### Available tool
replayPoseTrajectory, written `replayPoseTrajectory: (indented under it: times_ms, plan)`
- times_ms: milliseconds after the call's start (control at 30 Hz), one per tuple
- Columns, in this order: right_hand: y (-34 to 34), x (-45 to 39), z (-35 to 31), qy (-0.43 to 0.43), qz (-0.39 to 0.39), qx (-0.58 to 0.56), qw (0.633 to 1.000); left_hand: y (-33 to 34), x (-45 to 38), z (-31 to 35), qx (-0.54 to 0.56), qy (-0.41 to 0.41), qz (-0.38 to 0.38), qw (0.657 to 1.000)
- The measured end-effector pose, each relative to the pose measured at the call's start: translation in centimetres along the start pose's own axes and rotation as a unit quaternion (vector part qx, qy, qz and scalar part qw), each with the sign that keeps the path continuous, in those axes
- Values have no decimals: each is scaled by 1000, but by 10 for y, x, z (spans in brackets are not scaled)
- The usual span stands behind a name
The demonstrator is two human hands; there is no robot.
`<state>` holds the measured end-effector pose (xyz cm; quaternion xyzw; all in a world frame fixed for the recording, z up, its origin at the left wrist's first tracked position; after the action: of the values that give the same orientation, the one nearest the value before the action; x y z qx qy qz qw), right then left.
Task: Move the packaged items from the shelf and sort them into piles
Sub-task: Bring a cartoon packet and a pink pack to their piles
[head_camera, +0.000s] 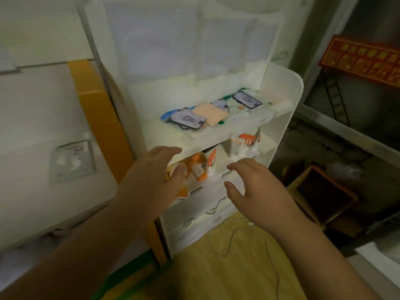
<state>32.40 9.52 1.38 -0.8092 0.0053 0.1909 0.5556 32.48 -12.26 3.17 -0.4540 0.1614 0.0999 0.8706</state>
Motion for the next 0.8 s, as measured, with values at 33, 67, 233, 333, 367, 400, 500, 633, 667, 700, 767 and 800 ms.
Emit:
replayPoseTrajectory:
  times_ms: [33, 67, 233, 333, 367, 400, 500, 633, 667, 700, 767, 800]
  plan:
    - [1, -4, 6, 2, -4, 1, 1000, 8, -5, 2, 0, 7, 1, 1000]
    - [2, -10, 12, 5, -7, 0, 1000, 16, -12, 4, 3, 14, 0, 1000]
    - [1, -54, 51, 9, -7, 28, 1000, 65, -63, 3, -14, 3, -12, 1000]
    - [-1, -87, 73, 8, -12, 49, 999, 88, -96, 4, -1, 0, -1, 1000]
    - [-1, -99, 80, 8, -14, 55, 998, 95, -106, 5, 8, 6, 3, 1000]
    - [-1, -111, 86, 6, -17, 62, 998, 103, -117, 5, 13, 12, 5, 1000]
    - [6, -149, 100, 8, -28, 60, 998, 121, -149, 7, 11, 16, 4, 1000]
    - [21, -196, 114, 17, -31, 57, 998, 137, -189, 5, -9, 28, 18, 999]
    - [25, -206, 118, 21, -39, 58, 997, 140, -195, 4, -9, 25, 20, 999]
    - [30, -214, 122, 26, -49, 56, 997, 141, -198, 2, -8, 17, 20, 1000]
    - [43, -230, 130, 40, -81, 52, 995, 145, -200, -2, -11, -1, 22, 1000]
    - [51, -238, 135, 45, -100, 60, 992, 147, -201, -5, -22, -5, 20, 1000]
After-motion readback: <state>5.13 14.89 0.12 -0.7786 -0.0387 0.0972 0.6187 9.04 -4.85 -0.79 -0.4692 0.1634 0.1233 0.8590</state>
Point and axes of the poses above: each hand's wrist, its own x-axis away from the middle knuckle, its own y-axis out of the palm, z = x × y, the point moved 2 cm from there along -x, towards the middle knuckle, and after that the axes turned 6 degrees about z, right-handed, at the moved point
